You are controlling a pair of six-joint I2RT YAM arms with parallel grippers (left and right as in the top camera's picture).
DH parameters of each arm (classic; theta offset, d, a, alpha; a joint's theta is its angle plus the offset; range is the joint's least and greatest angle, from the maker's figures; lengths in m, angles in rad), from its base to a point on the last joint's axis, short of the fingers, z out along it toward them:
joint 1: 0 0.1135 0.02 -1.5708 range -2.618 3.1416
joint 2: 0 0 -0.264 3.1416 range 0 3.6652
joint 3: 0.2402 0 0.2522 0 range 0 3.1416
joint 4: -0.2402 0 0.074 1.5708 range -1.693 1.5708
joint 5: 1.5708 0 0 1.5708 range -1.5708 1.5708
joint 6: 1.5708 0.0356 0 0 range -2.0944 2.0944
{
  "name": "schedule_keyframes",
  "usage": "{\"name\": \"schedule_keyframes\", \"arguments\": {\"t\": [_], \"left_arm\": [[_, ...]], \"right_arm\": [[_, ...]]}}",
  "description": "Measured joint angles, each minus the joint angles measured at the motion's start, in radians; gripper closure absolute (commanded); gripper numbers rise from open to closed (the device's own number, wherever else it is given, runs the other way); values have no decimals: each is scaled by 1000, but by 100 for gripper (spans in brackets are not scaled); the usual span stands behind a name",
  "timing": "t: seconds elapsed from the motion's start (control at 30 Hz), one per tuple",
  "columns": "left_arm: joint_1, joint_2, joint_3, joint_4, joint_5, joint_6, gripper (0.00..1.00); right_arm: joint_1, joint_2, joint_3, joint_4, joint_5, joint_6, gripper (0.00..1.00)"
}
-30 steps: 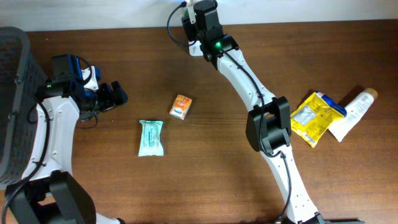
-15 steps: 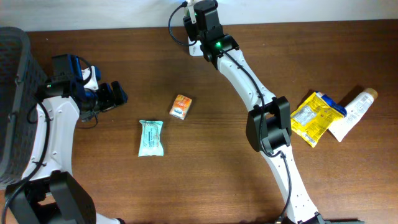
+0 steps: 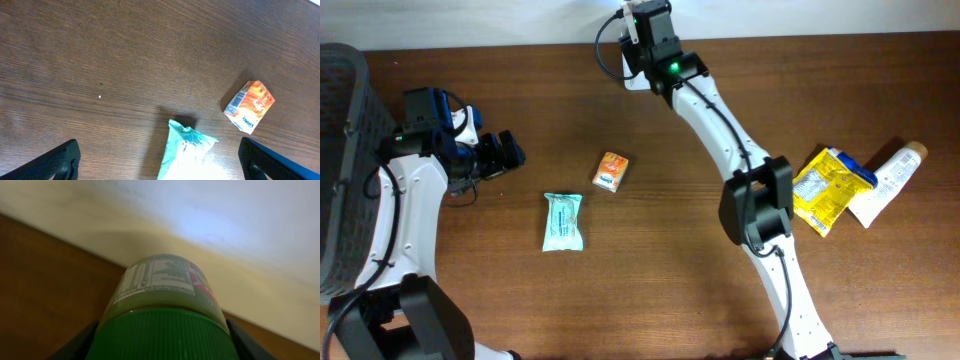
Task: Scan the item barcode
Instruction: 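Carry the jar right and set it down beside the yellow bag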
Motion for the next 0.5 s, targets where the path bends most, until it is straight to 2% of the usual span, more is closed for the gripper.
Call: {"name": "schedule_keyframes", "arguments": {"t": [0.2, 0.27, 0.3, 0.37, 0.5], "left_arm": [[0, 0, 0, 0, 0, 0, 1], [0, 0, 0, 0, 0, 0, 1], [0, 0, 0, 0, 0, 0, 1], [0, 0, 0, -1, 0, 0, 1], [0, 0, 0, 0, 0, 0, 1]], "right_arm": [[-2, -256, 1, -372, -76, 7, 59], [-3, -346, 9, -529, -100, 33, 67], [-3, -375, 16, -619, -107, 54, 67], [-10, -408, 23, -813, -119, 93, 68], [-37, -388, -14, -990, -129, 122, 73]]}}
